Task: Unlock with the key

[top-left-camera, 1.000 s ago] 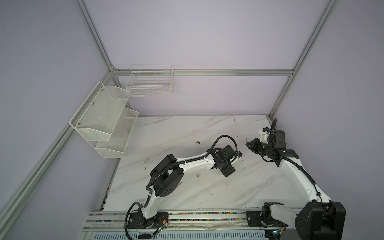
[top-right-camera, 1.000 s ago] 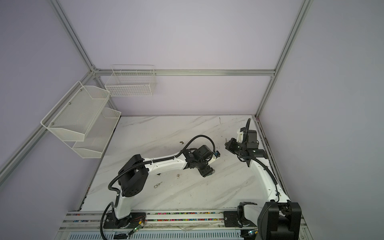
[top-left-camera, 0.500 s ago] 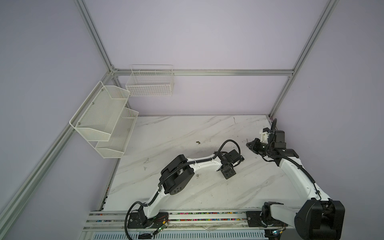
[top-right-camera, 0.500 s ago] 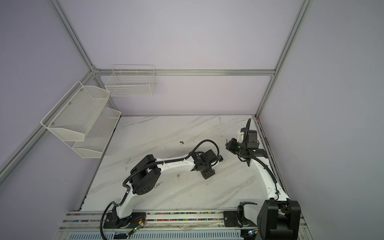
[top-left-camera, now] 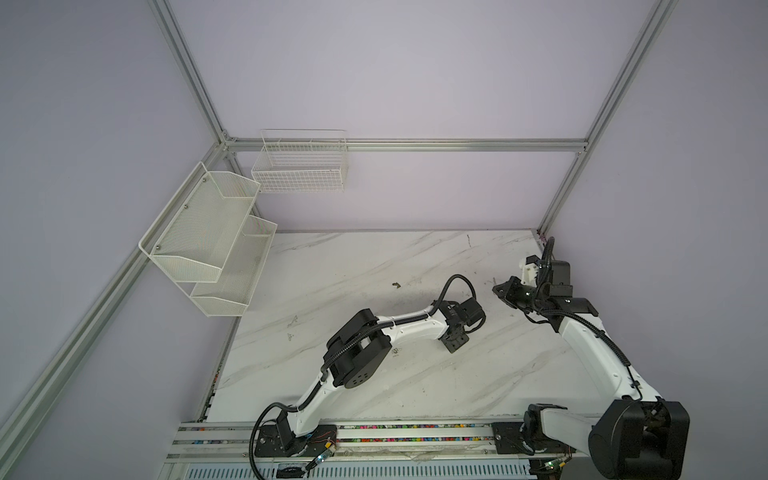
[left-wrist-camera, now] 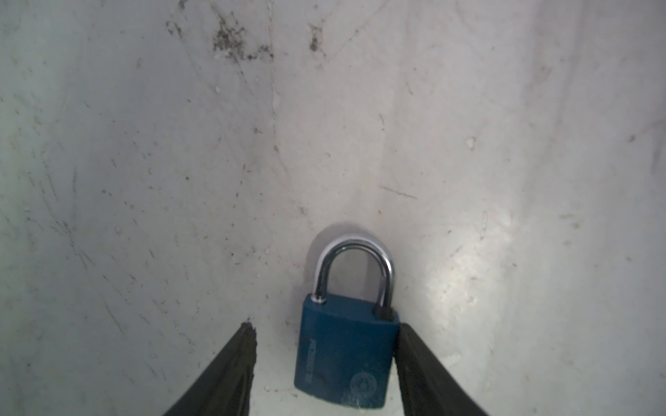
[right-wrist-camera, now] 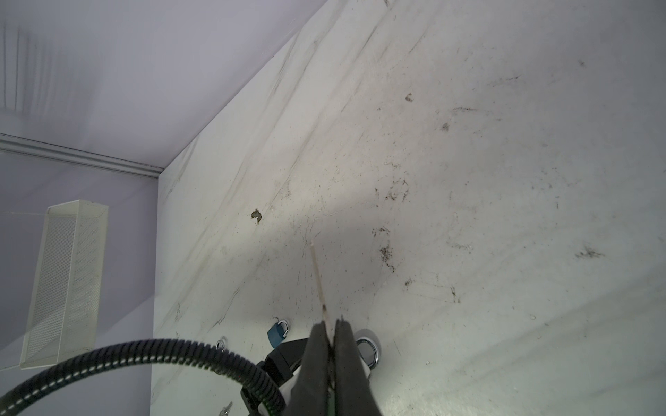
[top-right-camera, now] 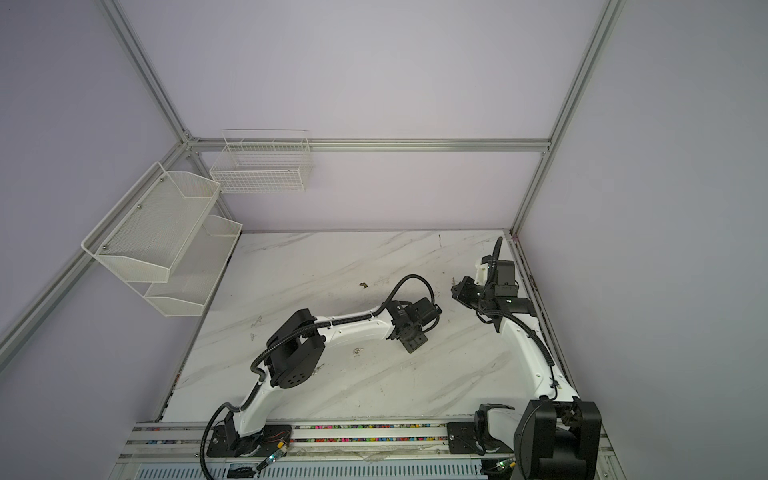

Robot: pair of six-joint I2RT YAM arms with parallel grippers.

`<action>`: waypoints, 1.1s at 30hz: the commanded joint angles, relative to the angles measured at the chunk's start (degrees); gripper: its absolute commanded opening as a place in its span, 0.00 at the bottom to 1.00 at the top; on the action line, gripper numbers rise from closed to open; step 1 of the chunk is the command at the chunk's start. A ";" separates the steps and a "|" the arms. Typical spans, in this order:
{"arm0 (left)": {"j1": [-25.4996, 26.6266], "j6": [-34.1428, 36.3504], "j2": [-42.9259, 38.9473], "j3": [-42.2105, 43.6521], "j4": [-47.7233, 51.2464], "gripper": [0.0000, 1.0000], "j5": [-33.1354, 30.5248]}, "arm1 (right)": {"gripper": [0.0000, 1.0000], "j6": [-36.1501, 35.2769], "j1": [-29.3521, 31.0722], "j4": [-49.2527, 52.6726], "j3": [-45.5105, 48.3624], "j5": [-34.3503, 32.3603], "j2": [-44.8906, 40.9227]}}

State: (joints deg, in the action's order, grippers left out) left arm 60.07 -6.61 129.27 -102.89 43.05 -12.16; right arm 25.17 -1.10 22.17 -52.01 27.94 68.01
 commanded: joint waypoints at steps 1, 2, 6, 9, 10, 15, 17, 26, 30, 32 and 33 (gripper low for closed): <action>-0.04 -5.34 0.63 -6.05 3.48 0.62 1.31 | 0.00 -0.65 -0.39 0.77 -0.94 0.67 0.18; -0.04 -5.34 0.92 -6.25 3.90 0.62 1.41 | 0.00 -0.65 -0.39 0.81 -0.95 0.70 0.14; -0.04 -5.34 1.75 -6.96 5.20 0.61 2.03 | 0.00 -0.91 -0.48 0.94 -0.79 0.72 -0.34; -0.04 -6.99 2.41 -7.47 5.27 0.61 3.21 | 0.00 -1.00 -0.55 0.85 -0.67 1.00 -0.26; -0.04 -7.25 2.77 -7.75 5.23 0.61 3.88 | 0.00 -0.93 -0.63 0.77 -0.60 0.99 -0.19; -0.04 -8.49 4.35 -9.33 6.06 0.59 5.95 | 0.00 -1.08 -0.81 0.85 -0.82 1.37 -0.15; -0.09 -8.43 4.74 -9.61 6.38 0.58 6.44 | 0.00 -1.17 -0.90 0.94 -0.91 1.36 -0.16; -0.30 -8.66 5.72 -10.95 9.22 0.56 4.75 | 0.00 -1.35 -1.17 0.85 -0.55 1.76 0.20; -0.32 -8.07 5.73 -11.15 10.84 0.54 4.85 | 0.00 -1.44 -1.39 0.94 -0.54 1.94 0.19; -0.31 -7.77 5.46 -11.27 11.42 0.52 5.49 | 0.00 -1.44 -1.31 0.89 -0.46 2.09 0.21; -0.31 -7.63 5.47 -11.28 11.54 0.51 5.82 | 0.00 -1.40 -1.44 0.85 -0.46 2.10 0.23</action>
State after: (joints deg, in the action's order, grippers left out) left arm 60.01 -14.44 133.29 -110.15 50.17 -7.42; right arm 24.75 -2.00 22.17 -52.01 29.50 68.10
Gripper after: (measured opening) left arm 0.515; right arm 0.063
